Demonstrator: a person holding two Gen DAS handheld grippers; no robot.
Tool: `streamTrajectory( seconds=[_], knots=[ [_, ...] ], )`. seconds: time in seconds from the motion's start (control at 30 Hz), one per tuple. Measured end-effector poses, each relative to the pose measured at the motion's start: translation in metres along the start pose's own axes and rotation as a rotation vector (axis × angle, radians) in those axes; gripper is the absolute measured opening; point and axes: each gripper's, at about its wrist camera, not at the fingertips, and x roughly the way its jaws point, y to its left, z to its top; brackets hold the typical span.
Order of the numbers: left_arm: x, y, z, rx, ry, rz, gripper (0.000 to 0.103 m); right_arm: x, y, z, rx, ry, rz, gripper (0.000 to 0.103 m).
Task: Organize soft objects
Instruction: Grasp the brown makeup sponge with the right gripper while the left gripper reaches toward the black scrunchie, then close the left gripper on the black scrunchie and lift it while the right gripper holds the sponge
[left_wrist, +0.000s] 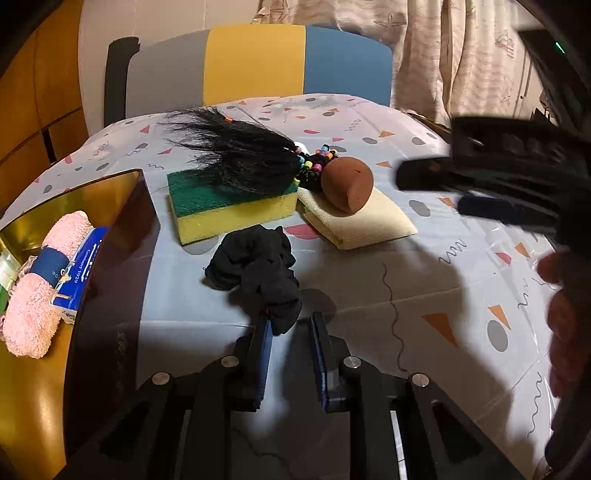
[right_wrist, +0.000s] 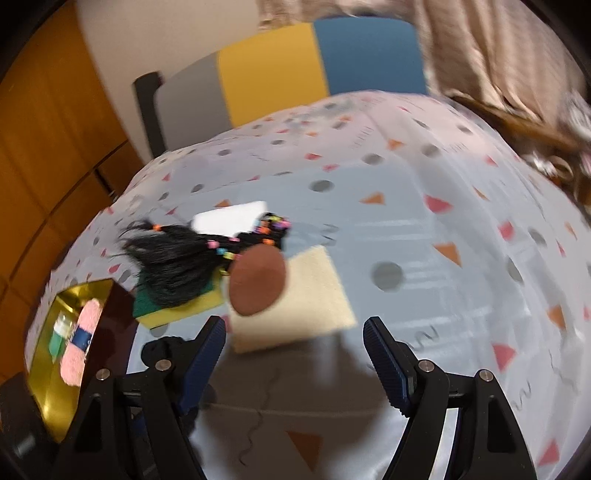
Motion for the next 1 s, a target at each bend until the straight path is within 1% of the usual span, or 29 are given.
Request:
streamTrajectory(
  seconds=[0.1,0.2,0.23,0.3,0.33,0.37,0.43,0.53,0.73,0.93,1.0],
  knots=[
    [0.0,-0.001,-0.002,0.0,-0.004,-0.009,0.019,0.014,0.018,0.011,-0.06,-0.003,-0.005,0.077],
    [0.0,0.002,-0.003,-0.005,-0.008,-0.023,0.019,0.039,0.026,0.022,-0.062,0.039,0.015,0.076],
    [0.0,0.003,-0.003,-0.007,-0.008,-0.028,0.019,0.048,0.027,0.025,-0.057,0.053,0.017,0.073],
    [0.001,0.004,-0.003,-0.012,-0.009,-0.035,0.019,0.065,0.027,0.028,-0.056,0.084,0.011,0.061],
    [0.002,0.004,-0.003,-0.013,-0.01,-0.038,0.019,0.07,0.028,0.028,-0.056,0.096,0.016,0.052],
    [0.002,0.004,-0.002,-0.013,-0.01,-0.04,0.019,0.075,0.027,0.027,-0.05,0.106,0.009,0.048],
    [0.004,0.006,-0.002,-0.015,-0.011,-0.043,0.019,0.076,0.021,0.026,-0.022,0.11,0.014,0.046],
    [0.005,0.007,-0.002,-0.019,-0.013,-0.049,0.019,0.067,0.009,0.021,0.033,0.109,0.047,0.042],
    [0.007,0.014,-0.001,-0.037,-0.014,-0.072,0.019,0.02,-0.01,0.006,0.059,0.089,0.049,0.041],
    [0.007,0.017,0.001,-0.051,-0.007,-0.089,0.019,-0.023,-0.033,-0.007,0.202,0.048,0.142,0.041],
    [0.005,0.019,0.002,-0.07,0.005,-0.124,0.019,-0.027,-0.031,-0.007,0.203,0.042,0.152,0.041]
  ],
)
